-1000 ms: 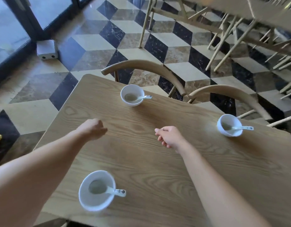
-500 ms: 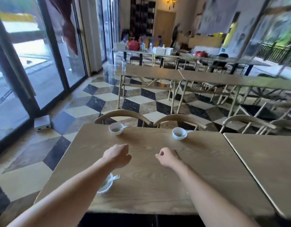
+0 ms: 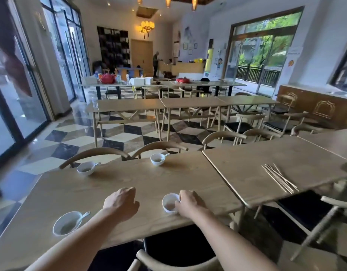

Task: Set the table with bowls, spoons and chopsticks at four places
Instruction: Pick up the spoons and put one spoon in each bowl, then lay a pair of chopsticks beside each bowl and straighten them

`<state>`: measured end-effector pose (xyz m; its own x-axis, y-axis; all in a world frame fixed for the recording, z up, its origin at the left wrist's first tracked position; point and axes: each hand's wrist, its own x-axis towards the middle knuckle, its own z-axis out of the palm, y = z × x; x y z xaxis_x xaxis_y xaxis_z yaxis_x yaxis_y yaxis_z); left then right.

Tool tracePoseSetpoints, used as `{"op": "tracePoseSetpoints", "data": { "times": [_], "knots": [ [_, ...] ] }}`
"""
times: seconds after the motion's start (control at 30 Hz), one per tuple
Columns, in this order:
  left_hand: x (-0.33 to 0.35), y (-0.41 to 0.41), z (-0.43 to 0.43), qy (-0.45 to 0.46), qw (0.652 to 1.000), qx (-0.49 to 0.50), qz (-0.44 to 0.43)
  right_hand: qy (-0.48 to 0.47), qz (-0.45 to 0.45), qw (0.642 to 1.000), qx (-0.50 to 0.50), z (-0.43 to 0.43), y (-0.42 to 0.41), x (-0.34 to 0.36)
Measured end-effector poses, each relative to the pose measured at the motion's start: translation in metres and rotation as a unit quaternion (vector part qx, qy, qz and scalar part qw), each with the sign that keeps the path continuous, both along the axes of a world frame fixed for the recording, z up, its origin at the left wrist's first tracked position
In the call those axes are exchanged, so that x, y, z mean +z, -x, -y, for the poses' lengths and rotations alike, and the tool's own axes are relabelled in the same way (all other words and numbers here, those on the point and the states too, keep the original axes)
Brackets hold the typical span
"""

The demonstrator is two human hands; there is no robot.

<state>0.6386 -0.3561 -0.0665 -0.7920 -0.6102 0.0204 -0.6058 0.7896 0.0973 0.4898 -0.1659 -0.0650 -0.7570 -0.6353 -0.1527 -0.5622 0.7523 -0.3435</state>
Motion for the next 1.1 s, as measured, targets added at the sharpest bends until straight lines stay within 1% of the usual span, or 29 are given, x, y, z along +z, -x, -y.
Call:
{"op": "tracePoseSetpoints", "data": {
  "times": [0.2,0.3,0.37,0.53,0.63,0.73,0.93,1.1],
  "knots": [
    [0.009,0.077,-0.082,-0.014,1.0,0.011,0.019,0.011,-0.053,0.999,0.003,-0.094,0.072,-0.009],
    [0.006,0.136,-0.141,-0.031,0.999,-0.017,0.026,0.018,-0.071,0.997,-0.014,-0.158,0.12,-0.011],
    [0.003,0.175,-0.186,-0.038,0.998,-0.045,0.024,0.007,-0.078,0.996,-0.039,-0.205,0.152,-0.012],
    [-0.013,0.265,-0.3,-0.066,0.988,-0.133,0.041,-0.025,-0.053,0.991,-0.118,-0.32,0.215,-0.01],
    [-0.017,0.316,-0.348,-0.078,0.979,-0.18,0.05,-0.021,-0.047,0.988,-0.148,-0.375,0.242,-0.009],
    [-0.028,0.367,-0.389,-0.082,0.967,-0.231,0.072,-0.018,-0.02,0.98,-0.198,-0.424,0.264,-0.015],
    [-0.053,0.459,-0.467,-0.107,0.937,-0.315,0.105,-0.008,0.056,0.959,-0.277,-0.493,0.306,-0.034],
    [-0.076,0.54,-0.505,-0.084,0.908,-0.388,0.133,-0.016,0.072,0.949,-0.308,-0.522,0.369,-0.058]
  ]
}}
